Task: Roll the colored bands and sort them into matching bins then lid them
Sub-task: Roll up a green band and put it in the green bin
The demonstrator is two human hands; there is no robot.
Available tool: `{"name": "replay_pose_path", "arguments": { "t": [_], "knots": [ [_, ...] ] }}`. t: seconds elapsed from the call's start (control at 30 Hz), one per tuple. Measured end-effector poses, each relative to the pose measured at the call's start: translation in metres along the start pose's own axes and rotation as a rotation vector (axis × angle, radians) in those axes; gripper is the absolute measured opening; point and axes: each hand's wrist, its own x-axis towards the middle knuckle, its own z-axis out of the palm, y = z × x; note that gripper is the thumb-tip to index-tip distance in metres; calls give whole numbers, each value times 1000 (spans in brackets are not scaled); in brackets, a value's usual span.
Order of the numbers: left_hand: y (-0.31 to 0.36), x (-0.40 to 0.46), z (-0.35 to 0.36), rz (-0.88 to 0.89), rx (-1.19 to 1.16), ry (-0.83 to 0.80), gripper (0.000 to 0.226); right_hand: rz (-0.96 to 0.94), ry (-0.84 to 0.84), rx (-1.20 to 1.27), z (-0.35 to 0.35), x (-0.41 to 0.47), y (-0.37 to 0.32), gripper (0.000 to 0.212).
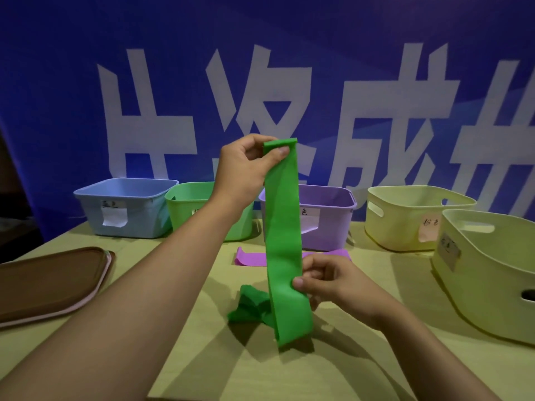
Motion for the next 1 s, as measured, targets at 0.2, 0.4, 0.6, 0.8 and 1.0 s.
{"name": "replay_pose_path", "arguments": {
  "t": [0.2, 0.4, 0.6, 0.8, 1.0],
  "knots": [
    [-22, -7, 5, -111, 4, -59, 18, 184, -111, -26, 0, -7, 14, 36],
    [-54, -16, 11, -253, -31, -84, 19, 336, -83, -227, -6, -3, 25, 25],
    [-80, -21, 16, -268, -26, -96, 20, 347, 19, -494, -19, 10, 32, 25],
    [-100, -20, 22, -251, -58, -99, 23, 141, 372, -500, -29, 32, 26, 20],
    [-128, -29, 24, -257, -45, -94, 24, -144, 516, -113, -22, 75, 25, 29]
  ]
}}
